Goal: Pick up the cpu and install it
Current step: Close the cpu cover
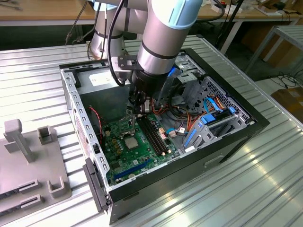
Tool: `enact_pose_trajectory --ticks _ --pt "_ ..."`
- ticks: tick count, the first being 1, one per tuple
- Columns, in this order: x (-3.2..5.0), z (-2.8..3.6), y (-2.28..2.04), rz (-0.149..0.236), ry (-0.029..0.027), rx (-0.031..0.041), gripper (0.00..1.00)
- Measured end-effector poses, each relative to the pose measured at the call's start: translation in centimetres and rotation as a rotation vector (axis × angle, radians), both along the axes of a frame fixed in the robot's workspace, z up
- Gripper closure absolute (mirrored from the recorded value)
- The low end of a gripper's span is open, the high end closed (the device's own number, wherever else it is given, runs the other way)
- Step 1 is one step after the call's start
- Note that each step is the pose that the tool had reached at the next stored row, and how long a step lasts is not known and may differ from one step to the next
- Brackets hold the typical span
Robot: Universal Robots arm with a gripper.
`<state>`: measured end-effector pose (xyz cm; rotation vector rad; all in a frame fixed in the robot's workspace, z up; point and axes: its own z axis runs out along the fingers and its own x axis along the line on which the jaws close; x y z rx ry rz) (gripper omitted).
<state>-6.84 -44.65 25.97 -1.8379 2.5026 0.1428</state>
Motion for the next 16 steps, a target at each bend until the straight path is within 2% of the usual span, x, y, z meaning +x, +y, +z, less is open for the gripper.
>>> enact_pose_trajectory --ticks 8,16 --pt "-0.03 0.00 -0.32 0.000 0.0000 -0.0005 0.89" --pt "-0.04 0.00 -0.43 0.000 0.0000 -0.0005 0.89"
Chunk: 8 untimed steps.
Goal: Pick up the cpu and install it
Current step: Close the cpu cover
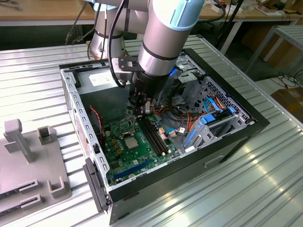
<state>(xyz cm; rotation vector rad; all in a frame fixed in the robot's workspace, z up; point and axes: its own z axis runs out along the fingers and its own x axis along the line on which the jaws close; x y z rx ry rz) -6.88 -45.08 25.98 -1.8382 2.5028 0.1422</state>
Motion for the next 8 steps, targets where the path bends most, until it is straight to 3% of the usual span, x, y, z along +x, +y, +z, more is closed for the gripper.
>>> enact_pose_trajectory --ticks 8 --pt "0.00 0.00 -0.16 0.000 0.0000 -0.0012 0.89"
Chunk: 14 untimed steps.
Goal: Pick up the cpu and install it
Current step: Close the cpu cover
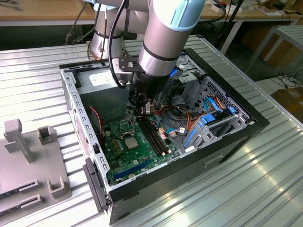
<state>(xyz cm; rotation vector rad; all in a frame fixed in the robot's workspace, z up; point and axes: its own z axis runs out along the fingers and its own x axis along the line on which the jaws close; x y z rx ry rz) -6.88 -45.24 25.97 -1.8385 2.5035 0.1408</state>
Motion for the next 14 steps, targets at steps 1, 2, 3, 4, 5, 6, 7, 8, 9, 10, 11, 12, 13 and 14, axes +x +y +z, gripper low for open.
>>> enact_pose_trajectory --ticks 1,2,3,4,5,6,7,8,9,10,11,12,13,14 --pt "0.00 0.00 -0.03 0.000 0.0000 0.0000 0.89" --pt "0.00 0.00 -0.06 0.000 0.0000 0.0000 0.89" --pt "0.00 0.00 -0.07 0.000 0.0000 0.0000 0.89" --pt "0.00 0.00 -0.08 0.000 0.0000 0.0001 0.89" --pt "0.00 0.00 -0.11 0.000 0.0000 0.0001 0.89" --pt "0.00 0.00 -0.14 0.000 0.0000 0.0000 0.89" --pt "0.00 0.00 -0.17 0.000 0.0000 0.0000 0.89" --pt "0.00 0.00 -0.20 0.000 0.0000 0.0000 0.89" --pt "0.00 0.00 -0.23 0.000 0.0000 0.0000 0.89" --pt "0.00 0.00 -0.27 0.000 0.0000 0.0001 0.89" --pt "0.00 0.00 -0.31 0.000 0.0000 0.0000 0.89" --pt "0.00 0.00 -0.34 0.000 0.0000 0.0000 0.89" --pt "0.00 0.00 -0.38 0.000 0.0000 0.0001 0.89" --pt "0.00 0.00 -0.41 0.000 0.0000 0.0000 0.89"
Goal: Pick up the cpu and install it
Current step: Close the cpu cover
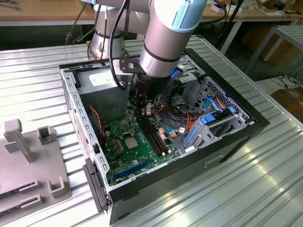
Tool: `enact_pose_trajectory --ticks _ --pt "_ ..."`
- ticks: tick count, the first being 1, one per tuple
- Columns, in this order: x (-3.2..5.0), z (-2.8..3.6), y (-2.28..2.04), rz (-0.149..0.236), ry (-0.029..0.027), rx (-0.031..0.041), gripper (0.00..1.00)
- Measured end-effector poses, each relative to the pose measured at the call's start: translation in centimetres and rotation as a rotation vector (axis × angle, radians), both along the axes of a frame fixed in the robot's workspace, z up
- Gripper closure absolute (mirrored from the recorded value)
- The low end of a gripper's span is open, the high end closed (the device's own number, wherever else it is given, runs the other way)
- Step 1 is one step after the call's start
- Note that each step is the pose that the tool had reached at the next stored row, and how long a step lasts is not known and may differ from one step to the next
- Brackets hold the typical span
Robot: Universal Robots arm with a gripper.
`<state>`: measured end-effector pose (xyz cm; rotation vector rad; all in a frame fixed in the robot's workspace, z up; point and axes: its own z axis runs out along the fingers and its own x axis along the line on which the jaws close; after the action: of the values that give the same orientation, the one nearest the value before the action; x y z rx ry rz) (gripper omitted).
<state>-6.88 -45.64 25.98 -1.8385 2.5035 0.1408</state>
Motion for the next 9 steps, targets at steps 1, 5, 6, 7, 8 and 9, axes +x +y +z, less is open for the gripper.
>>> enact_pose_trajectory --ticks 1,5,6,7,8,9 --pt "0.00 0.00 -0.04 0.000 0.0000 0.0000 0.89" --pt "0.00 0.00 -0.14 0.000 0.0000 0.0000 0.89" --pt "0.00 0.00 -0.17 0.000 0.0000 0.0000 0.89" --pt "0.00 0.00 -0.19 0.000 0.0000 0.0000 0.89" --pt "0.00 0.00 -0.20 0.000 0.0000 0.0000 0.89" --pt "0.00 0.00 -0.22 0.000 0.0000 0.0001 0.89"
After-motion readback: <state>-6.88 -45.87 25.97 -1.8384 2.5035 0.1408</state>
